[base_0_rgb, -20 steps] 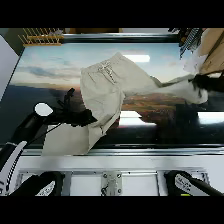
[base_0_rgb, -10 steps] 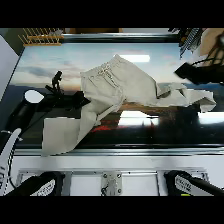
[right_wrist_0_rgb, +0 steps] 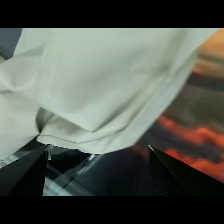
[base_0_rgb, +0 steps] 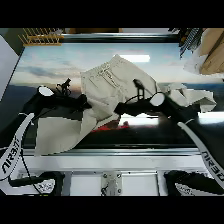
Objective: Fold the clothes and pants, and hang the long-sleeved shirts on hangers.
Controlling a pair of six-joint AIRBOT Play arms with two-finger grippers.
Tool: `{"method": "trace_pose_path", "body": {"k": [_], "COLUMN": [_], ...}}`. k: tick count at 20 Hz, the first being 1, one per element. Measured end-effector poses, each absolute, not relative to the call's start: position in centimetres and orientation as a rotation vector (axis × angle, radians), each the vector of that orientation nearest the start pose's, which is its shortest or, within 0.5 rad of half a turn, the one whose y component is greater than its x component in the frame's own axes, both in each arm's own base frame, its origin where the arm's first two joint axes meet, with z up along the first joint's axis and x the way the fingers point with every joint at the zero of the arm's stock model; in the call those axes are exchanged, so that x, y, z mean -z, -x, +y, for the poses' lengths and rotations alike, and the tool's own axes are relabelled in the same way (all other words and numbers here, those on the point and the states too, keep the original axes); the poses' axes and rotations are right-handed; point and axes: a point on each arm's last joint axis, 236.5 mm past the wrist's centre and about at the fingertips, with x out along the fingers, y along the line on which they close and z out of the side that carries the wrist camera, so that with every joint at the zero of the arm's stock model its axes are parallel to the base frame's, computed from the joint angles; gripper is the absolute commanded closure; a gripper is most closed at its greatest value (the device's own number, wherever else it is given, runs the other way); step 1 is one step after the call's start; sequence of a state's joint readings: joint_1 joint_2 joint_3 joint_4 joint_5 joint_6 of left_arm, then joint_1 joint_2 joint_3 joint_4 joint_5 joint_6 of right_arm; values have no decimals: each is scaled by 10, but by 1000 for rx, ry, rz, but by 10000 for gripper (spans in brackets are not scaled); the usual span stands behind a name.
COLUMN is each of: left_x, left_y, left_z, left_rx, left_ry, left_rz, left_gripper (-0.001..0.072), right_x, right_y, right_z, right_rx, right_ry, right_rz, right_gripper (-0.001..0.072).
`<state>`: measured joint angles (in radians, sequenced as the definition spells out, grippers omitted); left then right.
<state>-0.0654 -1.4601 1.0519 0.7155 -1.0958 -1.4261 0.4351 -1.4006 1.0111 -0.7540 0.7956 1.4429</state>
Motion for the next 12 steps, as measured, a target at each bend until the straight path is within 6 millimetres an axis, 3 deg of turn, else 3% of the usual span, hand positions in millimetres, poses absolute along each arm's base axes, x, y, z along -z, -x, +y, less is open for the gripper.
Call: {"method": "trace_pose_path", "body": {"k": [2, 3, 5, 8, 12], "left_x": [28, 29, 31, 32, 32], "left_y": [-371, -370, -369, -369, -367], "left_z": [-184, -184, -184, -185, -185], "left_rx": [468, 469, 472, 473, 481], "left_ry": [720, 720, 719, 719, 713], "left_rz": [1408, 1413, 1420, 1424, 1427], "left_gripper": [697, 697, 697, 697, 697], "right_x": [33, 41, 55, 70, 76], "right_y": [-329, -323, -312, -304, -301], "right_z": [325, 335, 350, 361, 365], "right_rx": [-634, -638, -641, -633, -619], "right_ry": [-504, -510, -519, -533, -557], "right_rz": [1275, 1289, 1319, 1352, 1368], "right_gripper": [70, 118, 128, 128, 128]}}
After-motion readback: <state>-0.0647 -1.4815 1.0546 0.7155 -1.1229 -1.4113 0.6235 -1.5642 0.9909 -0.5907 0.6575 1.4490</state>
